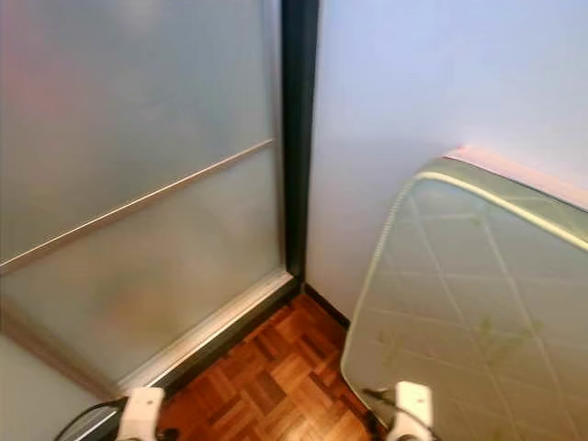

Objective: Clean up the room

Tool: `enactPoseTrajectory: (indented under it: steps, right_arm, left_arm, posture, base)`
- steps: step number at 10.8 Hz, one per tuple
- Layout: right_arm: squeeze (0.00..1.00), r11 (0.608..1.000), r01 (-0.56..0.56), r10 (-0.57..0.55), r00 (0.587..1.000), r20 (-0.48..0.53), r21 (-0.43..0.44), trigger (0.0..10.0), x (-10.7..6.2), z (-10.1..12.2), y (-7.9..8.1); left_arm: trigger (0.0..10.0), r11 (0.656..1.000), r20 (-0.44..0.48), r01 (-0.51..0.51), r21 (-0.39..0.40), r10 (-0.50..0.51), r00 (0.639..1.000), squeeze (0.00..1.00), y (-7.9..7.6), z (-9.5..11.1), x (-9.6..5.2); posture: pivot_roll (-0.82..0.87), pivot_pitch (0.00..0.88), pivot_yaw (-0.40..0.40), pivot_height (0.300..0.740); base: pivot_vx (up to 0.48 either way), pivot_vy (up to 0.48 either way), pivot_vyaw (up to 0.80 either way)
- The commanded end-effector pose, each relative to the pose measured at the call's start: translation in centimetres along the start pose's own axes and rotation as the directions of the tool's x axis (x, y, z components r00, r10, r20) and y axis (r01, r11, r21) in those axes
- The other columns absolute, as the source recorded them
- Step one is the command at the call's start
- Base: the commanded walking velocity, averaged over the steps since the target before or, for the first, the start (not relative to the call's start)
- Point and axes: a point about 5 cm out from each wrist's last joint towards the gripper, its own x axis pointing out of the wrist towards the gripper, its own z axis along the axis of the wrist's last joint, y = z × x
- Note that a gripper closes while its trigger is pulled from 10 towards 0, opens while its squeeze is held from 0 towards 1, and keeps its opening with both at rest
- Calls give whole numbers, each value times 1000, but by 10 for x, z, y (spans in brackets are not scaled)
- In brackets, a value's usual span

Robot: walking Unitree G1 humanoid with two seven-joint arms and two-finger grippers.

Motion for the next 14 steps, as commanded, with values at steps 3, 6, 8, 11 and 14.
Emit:
enactPoseTrajectory:
  steps: [3,6,8,11,14]
  right_arm:
    - [0,999,44,-45,999,16,26,10000,0,6,-10]
    - [0,996,50,-52,998,25,68,10000,2,12,0]
    - [0,994,46,-49,998,28,98,10000,3,12,8]
    - [0,988,40,-43,999,20,148,10000,3,8,16]
    - [0,979,84,-89,996,19,187,10000,3,7,9]
  left_arm:
    - [10000,997,-11,47,67,-47,999,0,-10,3,1]
    - [10000,996,4,30,80,-30,1000,0,-1,13,2]
    - [10000,995,-2,21,101,-21,1000,0,9,15,1]
    - [10000,991,-1,20,129,-20,1000,0,16,15,0]
    - [10000,973,-20,76,216,-73,997,0,9,16,1]
  posture:
    - [-85,44,17,740]
    - [-145,43,20,740]
    - [-168,72,66,740]
    - [-120,100,107,740]
    - [-185,109,138,740]
  base:
    - [0,0,0]
    - [0,0,0]
    - [0,0,0]
    - [0,0,0]
    - [0,0,0]
